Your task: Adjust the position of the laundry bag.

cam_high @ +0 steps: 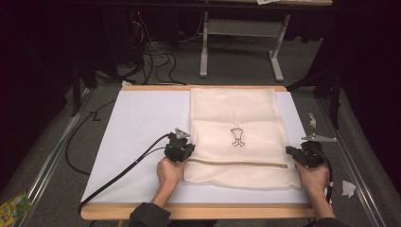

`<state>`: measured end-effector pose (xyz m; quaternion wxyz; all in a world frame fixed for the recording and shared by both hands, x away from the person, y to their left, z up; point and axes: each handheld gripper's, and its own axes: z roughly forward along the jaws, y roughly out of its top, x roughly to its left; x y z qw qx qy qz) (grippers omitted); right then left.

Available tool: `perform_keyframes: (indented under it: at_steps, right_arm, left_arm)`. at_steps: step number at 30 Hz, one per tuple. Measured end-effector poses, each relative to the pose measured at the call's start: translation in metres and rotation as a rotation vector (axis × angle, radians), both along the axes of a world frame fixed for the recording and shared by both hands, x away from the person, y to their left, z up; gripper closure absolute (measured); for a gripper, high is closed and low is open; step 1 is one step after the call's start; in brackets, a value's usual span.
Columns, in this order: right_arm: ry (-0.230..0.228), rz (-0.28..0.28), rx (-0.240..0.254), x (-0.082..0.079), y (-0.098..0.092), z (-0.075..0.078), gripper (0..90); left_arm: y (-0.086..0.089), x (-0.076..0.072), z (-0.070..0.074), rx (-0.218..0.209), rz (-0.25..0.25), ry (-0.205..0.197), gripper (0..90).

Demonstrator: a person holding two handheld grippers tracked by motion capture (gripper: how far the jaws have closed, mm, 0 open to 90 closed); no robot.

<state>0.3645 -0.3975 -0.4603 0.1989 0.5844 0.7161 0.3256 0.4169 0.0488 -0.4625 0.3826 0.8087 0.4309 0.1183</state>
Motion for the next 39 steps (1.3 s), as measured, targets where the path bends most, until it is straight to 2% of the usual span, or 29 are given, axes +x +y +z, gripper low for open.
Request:
perform_keyframes:
  at_steps: [11, 25, 39]
  right_arm:
    - [-0.011, 0.017, 0.011, -0.001, 0.002, 0.002, 88.7]
    - [-0.021, 0.048, 0.03, -0.003, 0.009, 0.005, 88.7]
    - [-0.029, 0.107, 0.039, 0.001, 0.034, 0.009, 88.7]
  left_arm:
    - [0.008, 0.0, 0.011, -0.017, -0.007, -0.017, 85.7]
    - [0.023, -0.002, 0.014, -0.025, -0.007, -0.019, 85.8]
    - [0.054, -0.007, 0.018, -0.023, 0.025, -0.025, 85.8]
